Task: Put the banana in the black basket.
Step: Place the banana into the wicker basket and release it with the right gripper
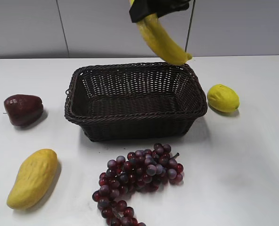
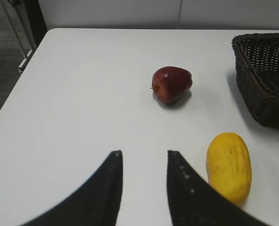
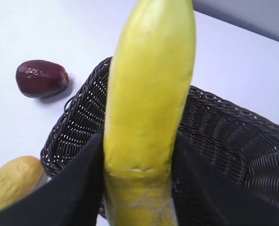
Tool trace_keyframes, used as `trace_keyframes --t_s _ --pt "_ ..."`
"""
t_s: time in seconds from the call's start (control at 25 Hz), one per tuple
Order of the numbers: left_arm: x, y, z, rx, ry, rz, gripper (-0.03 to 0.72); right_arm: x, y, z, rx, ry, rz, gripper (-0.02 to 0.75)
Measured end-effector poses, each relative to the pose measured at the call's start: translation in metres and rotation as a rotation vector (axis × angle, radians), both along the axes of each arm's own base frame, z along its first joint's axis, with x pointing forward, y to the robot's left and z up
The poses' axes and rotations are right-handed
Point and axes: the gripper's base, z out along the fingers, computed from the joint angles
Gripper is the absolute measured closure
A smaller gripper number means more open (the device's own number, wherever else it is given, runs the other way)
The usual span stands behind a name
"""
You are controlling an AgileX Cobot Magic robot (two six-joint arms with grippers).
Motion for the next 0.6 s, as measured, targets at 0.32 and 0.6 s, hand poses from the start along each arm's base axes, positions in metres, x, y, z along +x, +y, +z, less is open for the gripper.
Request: trace_keyframes --t_s 0.32,0.6 --pt "0.0 0.0 0.0 0.0 0.0 0.0 0.452 0.023 0.035 -0.082 -0.138 0.006 0.137 0.396" --pt "0.0 0.0 0.0 0.0 0.0 0.0 0.452 0.034 0.043 -0.132 -0.244 0.002 0.231 0.396"
